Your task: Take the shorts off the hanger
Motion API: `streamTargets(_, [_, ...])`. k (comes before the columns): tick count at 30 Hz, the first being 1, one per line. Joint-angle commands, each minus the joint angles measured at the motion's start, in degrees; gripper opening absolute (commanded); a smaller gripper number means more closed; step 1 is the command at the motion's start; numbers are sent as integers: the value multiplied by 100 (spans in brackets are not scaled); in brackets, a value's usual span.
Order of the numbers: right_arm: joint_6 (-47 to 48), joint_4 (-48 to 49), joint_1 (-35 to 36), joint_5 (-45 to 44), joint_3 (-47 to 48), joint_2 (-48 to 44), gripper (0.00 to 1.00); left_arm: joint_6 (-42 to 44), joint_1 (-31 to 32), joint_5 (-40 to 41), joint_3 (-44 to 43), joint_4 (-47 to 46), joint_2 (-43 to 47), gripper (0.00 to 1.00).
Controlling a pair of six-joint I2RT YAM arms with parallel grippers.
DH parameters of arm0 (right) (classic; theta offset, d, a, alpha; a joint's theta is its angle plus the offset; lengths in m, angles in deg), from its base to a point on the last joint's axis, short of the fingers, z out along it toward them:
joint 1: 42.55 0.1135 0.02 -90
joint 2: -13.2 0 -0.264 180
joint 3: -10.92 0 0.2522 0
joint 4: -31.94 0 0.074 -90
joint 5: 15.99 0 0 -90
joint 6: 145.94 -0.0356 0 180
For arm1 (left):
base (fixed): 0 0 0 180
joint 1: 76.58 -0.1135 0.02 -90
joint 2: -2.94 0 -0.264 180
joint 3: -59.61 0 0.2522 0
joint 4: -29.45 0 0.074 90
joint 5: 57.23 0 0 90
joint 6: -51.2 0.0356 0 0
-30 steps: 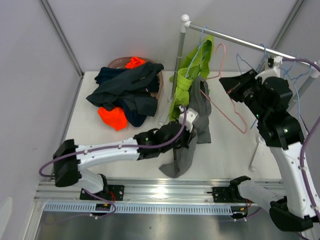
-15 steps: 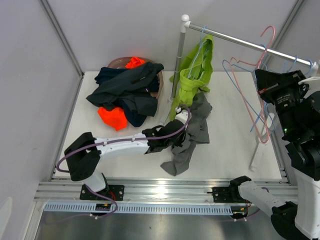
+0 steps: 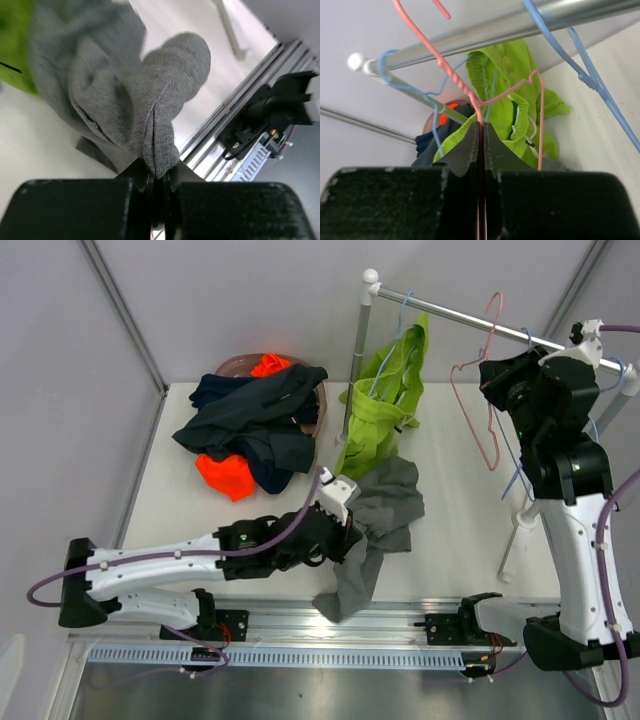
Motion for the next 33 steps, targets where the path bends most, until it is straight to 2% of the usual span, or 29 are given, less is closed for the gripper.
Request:
streamTargets(1, [-115, 509, -282, 369, -16, 138, 0, -190, 80, 392, -610, 642, 454, 0])
streamTargets(4, [-168, 623, -440, 527, -148, 192, 0, 20, 89, 681, -1068, 1143, 815, 0])
streamTargets(5, [-176, 641, -475, 571, -288, 166, 0, 195, 89, 995, -1313, 1292, 911, 0])
streamTargets(8, [-220, 720, -528, 703, -595, -26, 0, 651, -77, 1393, -1885, 1776, 930, 0])
streamTargets(11, [-247, 773, -528, 782, -851, -281, 0, 1117, -857, 1123, -2727, 2023, 869, 0])
streamTargets(12, [-255, 764, -546, 800, -973, -343, 0, 1259, -1443, 695, -3035, 2023, 799, 0])
streamTargets(14, [-264, 746, -537, 878, -1106, -527, 0, 1723, -2078, 323, -3544, 1997, 650, 0])
streamTargets(15, [-264, 738, -546, 905, -1237, -589, 0, 1856, -2769, 182, -3782, 2058, 327, 0])
streamTargets(16, [-264, 729, -537, 949, -1299, -642, 16, 1988, -3124, -176, -4629, 2128, 106, 0])
streamTargets(17, [-256, 729, -537, 1010, -1352, -695, 34, 2198, -3493, -379, -4950, 2268, -157, 0])
streamTargets(18, [-247, 729, -537, 1054, -1483, -783, 49, 2270, -4227, -608, -5302, 2348, -456, 0])
streamTargets(19, [-255, 703, -537, 1090, -1554, -827, 73, 2340, -4557, -975, -6106, 2409, -1172, 0])
streamTargets(20, [-273, 702, -546, 1125, -1633, -871, 80, 2315, -4908, -1162, -7141, 2628, -1623, 0])
streamTargets(21, [-299, 720, -537, 1160, -1816, -976, 84, 2245, -5573, -1390, -7725, 2795, -2150, 0])
streamTargets(22, [-326, 755, -537, 1221, -1914, -1029, 89, 2131, -5823, -1662, -9114, 2936, -3173, 0])
streamTargets(23, [-369, 773, -528, 1291, -2011, -1073, 91, 1817, -6095, -1926, -9154, 2694, -3279, 0])
streamTargets(24, [-396, 790, -520, 1336, -2090, -1126, 92, 1614, -6524, -2302, -8615, 1856, -3341, 0])
streamTargets(26, [-405, 808, -485, 1362, -2319, -1258, 94, 1061, -6800, -2988, -8295, 1427, -3865, 0])
streamTargets(28, [-370, 834, -388, 1555, -2468, -1406, 96, 979, -6845, -3018, -8565, 1609, -4507, 0])
streamTargets(29, [-352, 826, -344, 1530, -2564, -1451, 96, 866, -6836, -3288, -8688, 1688, -5128, 0])
streamTargets(30, [-283, 825, -326, 1529, -2600, -1495, 96, 812, -6836, -3482, -8767, 1707, -5352, 0])
streamTargets(33, [-133, 1080, -256, 1696, -2671, -1601, 98, 803, -6679, -3739, -8234, 1646, -5696, 0])
